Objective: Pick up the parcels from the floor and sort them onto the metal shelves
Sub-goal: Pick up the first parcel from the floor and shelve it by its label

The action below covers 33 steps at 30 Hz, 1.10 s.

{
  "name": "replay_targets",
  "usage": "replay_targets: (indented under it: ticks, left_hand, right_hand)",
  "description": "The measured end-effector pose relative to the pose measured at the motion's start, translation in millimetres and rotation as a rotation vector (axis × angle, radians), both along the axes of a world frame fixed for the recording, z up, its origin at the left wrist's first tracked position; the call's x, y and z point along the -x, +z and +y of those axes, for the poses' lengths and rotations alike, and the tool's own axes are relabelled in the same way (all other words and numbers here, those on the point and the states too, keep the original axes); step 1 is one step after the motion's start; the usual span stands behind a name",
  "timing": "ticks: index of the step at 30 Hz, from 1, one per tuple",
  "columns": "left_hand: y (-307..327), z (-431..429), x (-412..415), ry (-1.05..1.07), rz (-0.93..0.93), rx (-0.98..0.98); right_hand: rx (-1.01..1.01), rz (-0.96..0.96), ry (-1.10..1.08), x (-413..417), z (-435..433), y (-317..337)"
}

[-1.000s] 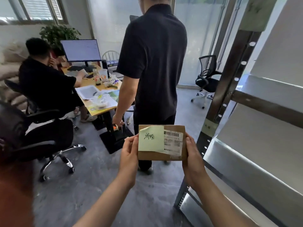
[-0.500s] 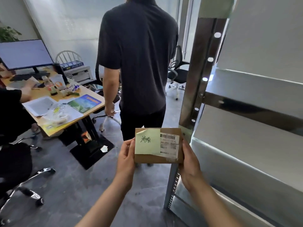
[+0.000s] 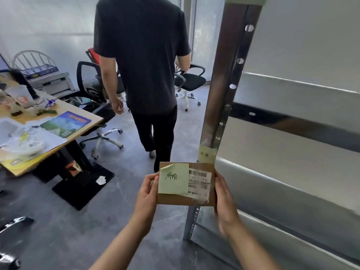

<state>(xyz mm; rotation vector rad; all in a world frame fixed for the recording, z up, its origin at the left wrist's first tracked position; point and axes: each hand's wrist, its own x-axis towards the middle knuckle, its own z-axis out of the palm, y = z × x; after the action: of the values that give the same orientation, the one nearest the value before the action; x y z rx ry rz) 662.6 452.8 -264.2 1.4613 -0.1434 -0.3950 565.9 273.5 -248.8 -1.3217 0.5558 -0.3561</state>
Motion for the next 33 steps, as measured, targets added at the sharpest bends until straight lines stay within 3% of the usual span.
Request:
replay_targets:
  ticks: [12,20,26,33]
  left_hand:
    - [-3.7,-31.1,-11.7,-0.284,0.157,0.092]
    - [-10.8,-37.1,-22.6,-0.433,0.231,0.155]
    - [-12.6,-49.8,-21.7,-0.454,0.237,0.079]
    - [-5.0,-64.3,-13.7,-0.329,0.266,0.032]
  right_hand:
    - [0.038,0.061,-0.255,26.6,-5.4,-5.3]
    - [0.068,0.080,-0.302,41.7,-16.4,-6.1]
    - [0.085,0.104,-0.306,52.2,-21.8,-9.3]
    - [0.102,0.084,-0.305,56.3,-25.3,-14.9]
